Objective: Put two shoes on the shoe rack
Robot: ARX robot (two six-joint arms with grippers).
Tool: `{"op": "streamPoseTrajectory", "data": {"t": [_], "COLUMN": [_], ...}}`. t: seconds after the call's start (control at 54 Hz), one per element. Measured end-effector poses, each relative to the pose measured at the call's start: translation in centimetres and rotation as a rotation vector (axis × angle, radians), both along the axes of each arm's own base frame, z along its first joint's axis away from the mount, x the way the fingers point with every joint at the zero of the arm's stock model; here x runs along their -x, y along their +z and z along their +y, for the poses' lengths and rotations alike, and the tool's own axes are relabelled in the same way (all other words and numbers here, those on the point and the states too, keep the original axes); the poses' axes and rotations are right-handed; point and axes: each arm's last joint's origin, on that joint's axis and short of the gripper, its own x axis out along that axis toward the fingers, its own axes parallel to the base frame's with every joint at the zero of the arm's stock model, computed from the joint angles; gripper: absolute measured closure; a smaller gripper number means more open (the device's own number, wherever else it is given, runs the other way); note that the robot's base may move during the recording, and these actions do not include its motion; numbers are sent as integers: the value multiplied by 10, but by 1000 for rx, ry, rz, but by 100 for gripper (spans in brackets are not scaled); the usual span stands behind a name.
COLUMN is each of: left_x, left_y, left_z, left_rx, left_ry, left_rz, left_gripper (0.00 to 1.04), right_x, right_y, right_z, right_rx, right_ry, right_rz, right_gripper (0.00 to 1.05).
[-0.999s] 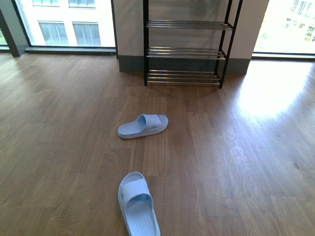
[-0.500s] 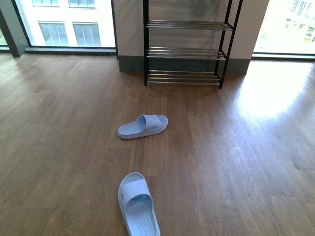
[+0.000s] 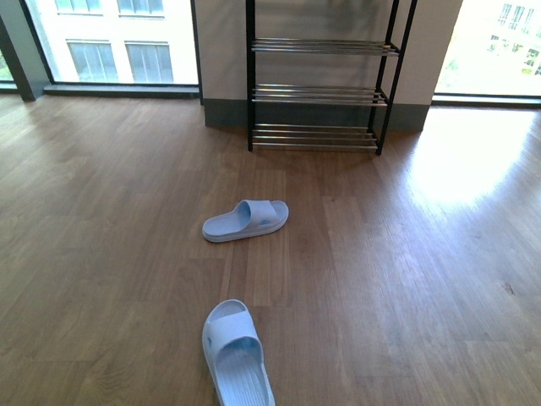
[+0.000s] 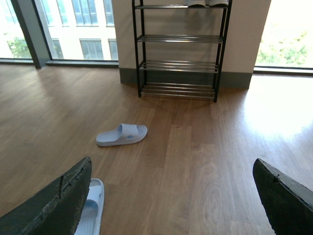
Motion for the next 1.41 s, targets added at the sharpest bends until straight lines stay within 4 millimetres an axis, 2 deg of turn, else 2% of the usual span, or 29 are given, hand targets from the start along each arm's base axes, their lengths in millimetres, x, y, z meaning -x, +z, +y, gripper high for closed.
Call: {"op": "streamPoseTrajectory", "data": {"t": [1.406], "left_x": [0], "left_y": [0], "left_z": [0], "left_rx": [0], "left_ry": [0], "left_rz": [0], "left_gripper": [9], "right_x": [0], "right_y": [0], "right_z": [0], "right_rx": [0], "right_ry": [0], "right_rz": [0], "right_gripper": [9]}}
